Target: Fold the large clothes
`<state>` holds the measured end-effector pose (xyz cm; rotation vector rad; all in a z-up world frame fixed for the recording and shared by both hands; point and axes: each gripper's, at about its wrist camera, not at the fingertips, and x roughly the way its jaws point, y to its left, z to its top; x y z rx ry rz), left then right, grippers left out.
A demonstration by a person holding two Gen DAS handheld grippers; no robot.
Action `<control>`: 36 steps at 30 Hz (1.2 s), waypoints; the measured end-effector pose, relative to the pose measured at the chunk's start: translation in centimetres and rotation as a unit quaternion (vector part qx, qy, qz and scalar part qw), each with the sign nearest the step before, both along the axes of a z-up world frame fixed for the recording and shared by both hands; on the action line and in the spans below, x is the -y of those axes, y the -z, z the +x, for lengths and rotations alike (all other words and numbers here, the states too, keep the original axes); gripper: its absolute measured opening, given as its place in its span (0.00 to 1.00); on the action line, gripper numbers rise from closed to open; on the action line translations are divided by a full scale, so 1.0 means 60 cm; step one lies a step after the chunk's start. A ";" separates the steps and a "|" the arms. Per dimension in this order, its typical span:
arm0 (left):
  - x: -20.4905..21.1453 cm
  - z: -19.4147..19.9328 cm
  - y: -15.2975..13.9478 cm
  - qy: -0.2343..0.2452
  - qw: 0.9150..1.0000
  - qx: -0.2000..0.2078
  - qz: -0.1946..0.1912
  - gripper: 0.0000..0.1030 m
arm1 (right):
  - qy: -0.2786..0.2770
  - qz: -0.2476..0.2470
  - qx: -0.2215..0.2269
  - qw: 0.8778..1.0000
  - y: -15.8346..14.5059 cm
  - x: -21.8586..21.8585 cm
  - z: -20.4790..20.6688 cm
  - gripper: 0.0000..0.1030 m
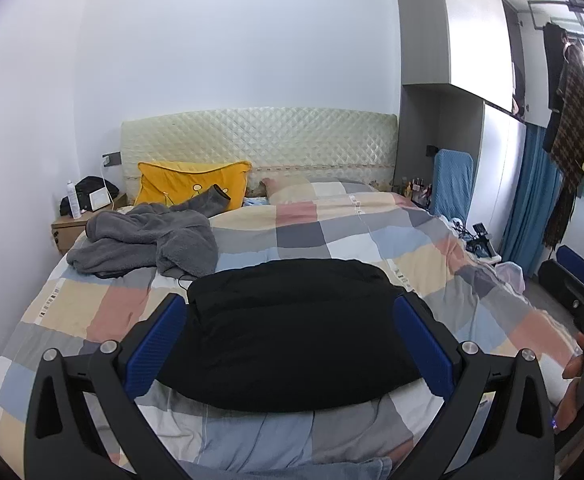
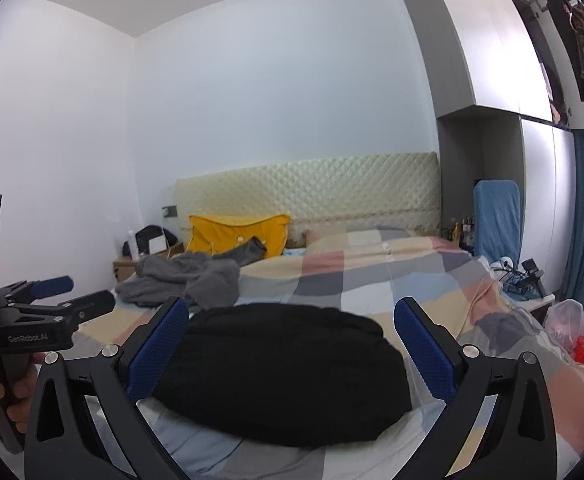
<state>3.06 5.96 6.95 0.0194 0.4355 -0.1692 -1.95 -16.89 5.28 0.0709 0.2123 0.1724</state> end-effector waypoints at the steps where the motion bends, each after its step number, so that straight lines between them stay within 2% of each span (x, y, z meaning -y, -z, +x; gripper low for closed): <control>1: 0.004 -0.002 0.005 0.002 1.000 0.003 0.002 1.00 | 0.005 0.002 -0.002 1.000 0.006 0.001 0.000 1.00; 7: 0.018 -0.004 0.029 0.002 1.000 -0.018 0.002 1.00 | 0.001 0.001 -0.027 1.000 0.045 -0.004 0.001 1.00; 16: 0.009 0.009 0.096 -0.024 0.997 -0.066 -0.013 1.00 | 0.005 -0.001 -0.045 0.999 0.079 -0.015 0.000 1.00; 19: 0.014 0.013 0.110 -0.023 0.997 -0.070 0.001 1.00 | 0.009 -0.001 -0.047 0.999 0.084 -0.017 -0.004 1.00; 28: 0.021 0.025 0.132 -0.020 0.995 -0.093 -0.003 1.00 | 0.014 -0.011 -0.071 0.997 0.115 -0.019 0.017 1.00; 36: 0.005 0.024 0.131 -0.032 0.995 -0.092 -0.015 1.00 | 0.016 -0.009 -0.080 0.997 0.128 -0.020 0.025 1.00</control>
